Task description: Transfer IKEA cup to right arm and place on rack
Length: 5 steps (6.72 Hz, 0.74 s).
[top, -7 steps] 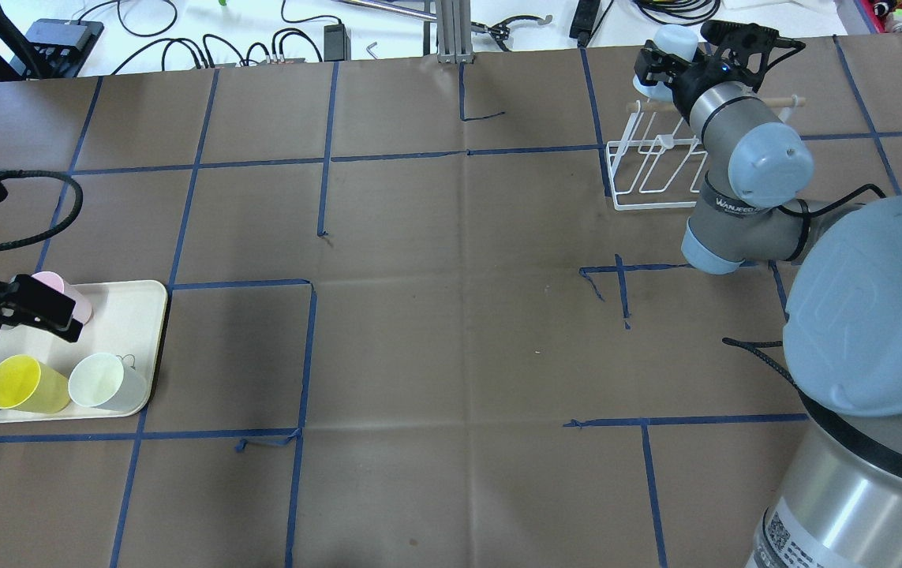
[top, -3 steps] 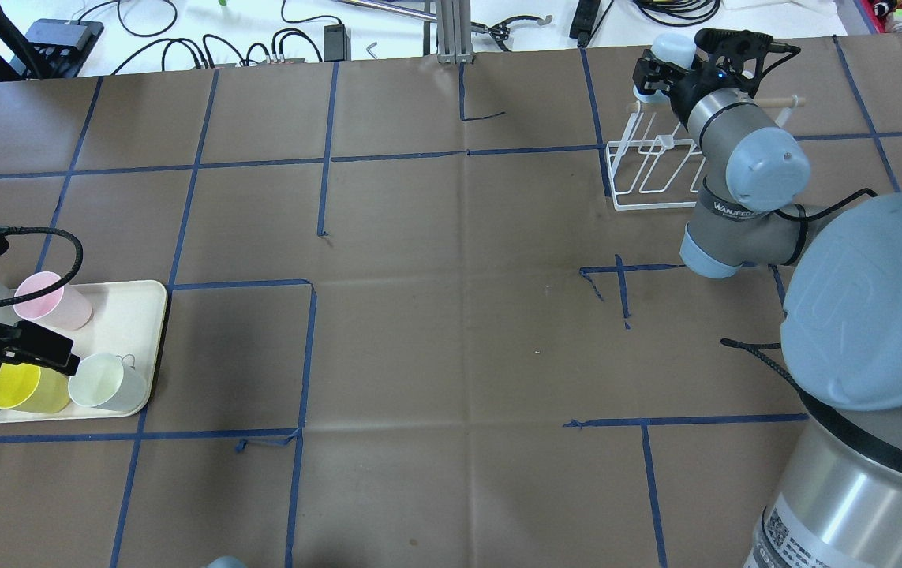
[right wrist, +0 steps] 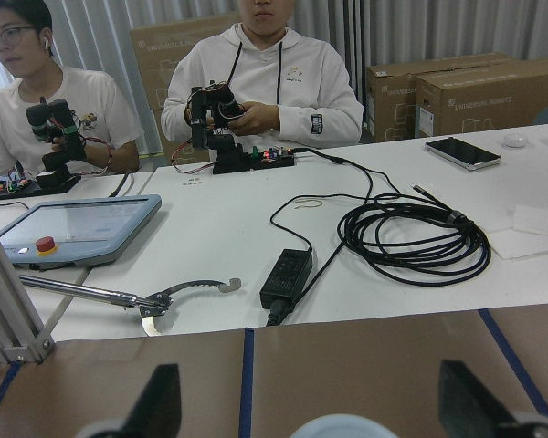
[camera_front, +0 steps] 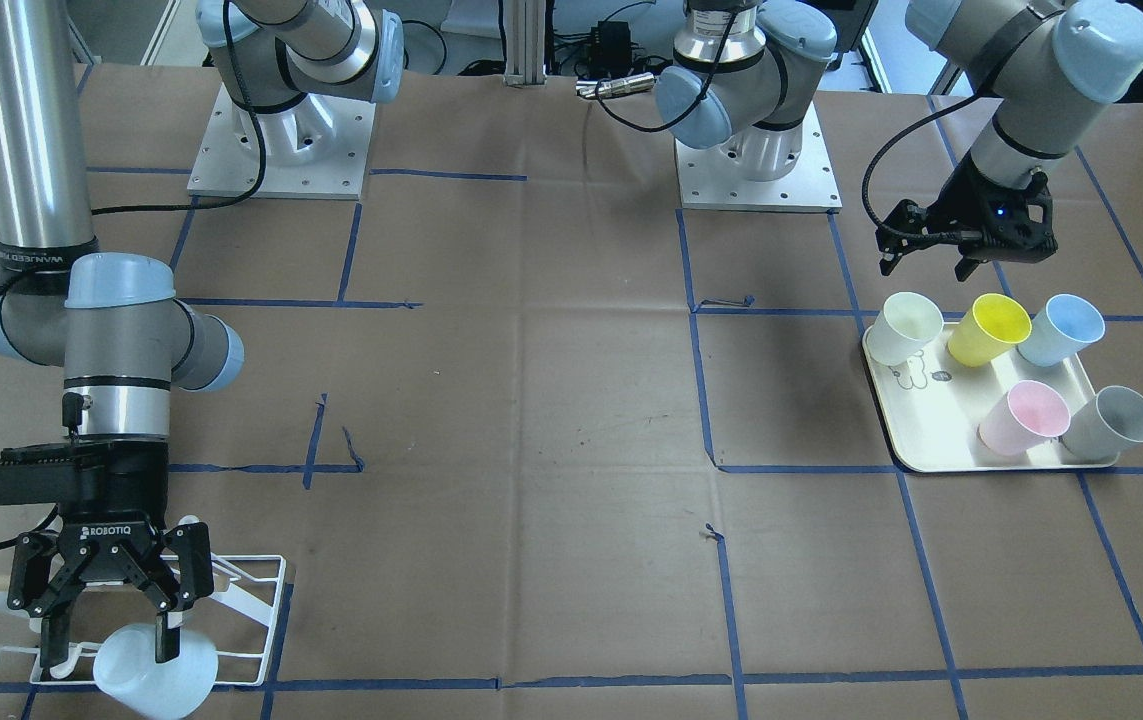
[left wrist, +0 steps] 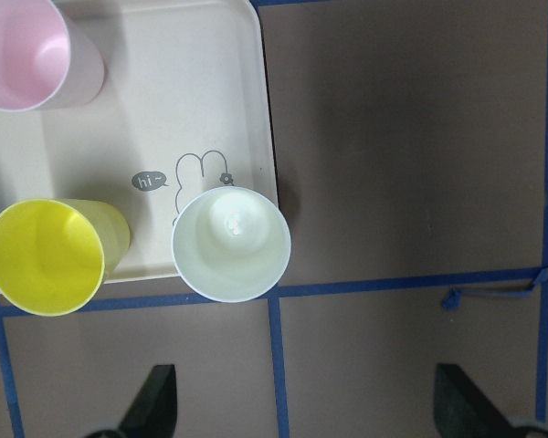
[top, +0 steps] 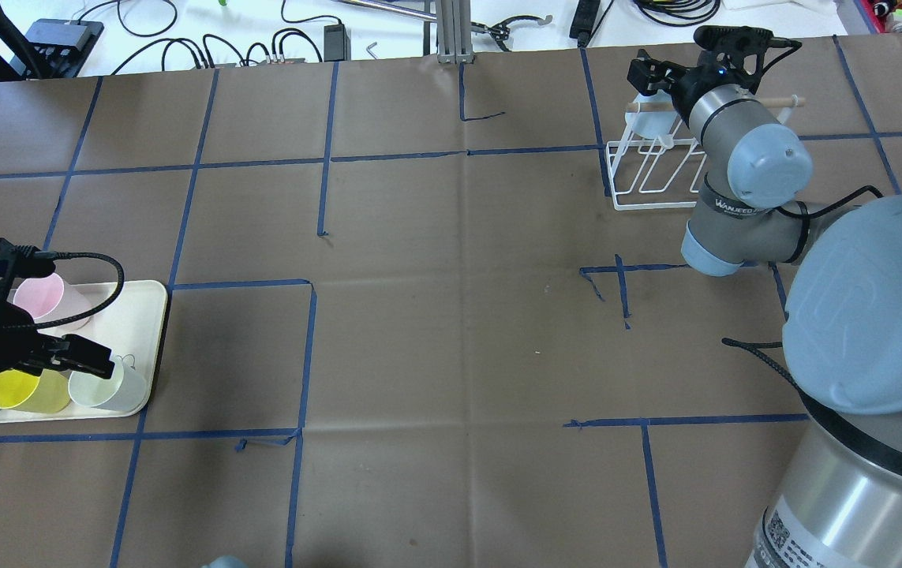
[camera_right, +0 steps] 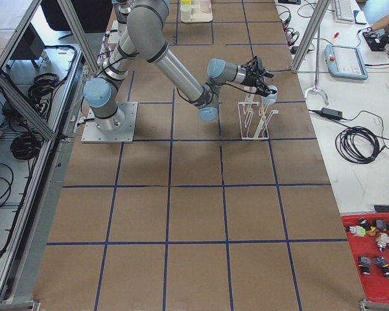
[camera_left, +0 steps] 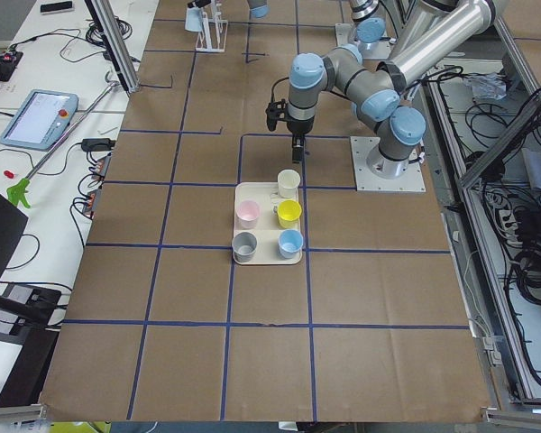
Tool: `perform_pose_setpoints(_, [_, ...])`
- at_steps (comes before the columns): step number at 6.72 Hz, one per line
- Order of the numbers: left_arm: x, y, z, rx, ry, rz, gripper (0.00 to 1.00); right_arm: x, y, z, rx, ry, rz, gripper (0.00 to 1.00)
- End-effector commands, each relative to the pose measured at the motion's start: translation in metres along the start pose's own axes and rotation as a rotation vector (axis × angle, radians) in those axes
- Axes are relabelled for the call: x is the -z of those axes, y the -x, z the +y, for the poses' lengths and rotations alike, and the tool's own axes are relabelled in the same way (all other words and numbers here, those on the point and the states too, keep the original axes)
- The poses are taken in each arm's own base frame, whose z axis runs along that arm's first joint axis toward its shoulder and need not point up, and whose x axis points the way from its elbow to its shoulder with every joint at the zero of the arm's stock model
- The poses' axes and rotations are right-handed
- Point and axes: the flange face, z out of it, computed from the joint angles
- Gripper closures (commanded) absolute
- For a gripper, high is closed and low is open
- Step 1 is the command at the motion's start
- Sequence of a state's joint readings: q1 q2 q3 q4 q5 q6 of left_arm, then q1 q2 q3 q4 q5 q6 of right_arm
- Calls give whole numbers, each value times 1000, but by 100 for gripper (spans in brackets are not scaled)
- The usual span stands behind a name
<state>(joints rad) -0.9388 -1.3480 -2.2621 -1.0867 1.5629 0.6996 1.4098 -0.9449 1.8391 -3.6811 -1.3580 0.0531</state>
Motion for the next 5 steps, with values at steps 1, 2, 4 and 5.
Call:
perform_pose_setpoints(1, [-46, 0, 0, 0, -8, -5, 1, 16, 5, -29, 2, -49, -3, 0])
perform_pose_setpoints(2, [-61, 1, 0, 2, 11, 13, 2, 32, 11, -50, 13, -89, -8, 0])
perform_pose_setpoints(4, [-73, -2, 3, 1, 37, 31, 1, 58, 27, -87, 21, -96, -22, 0])
perform_pose_setpoints(5, [-74, -1, 4, -1, 42, 27, 1, 70, 32, -105, 13, -63, -21, 0])
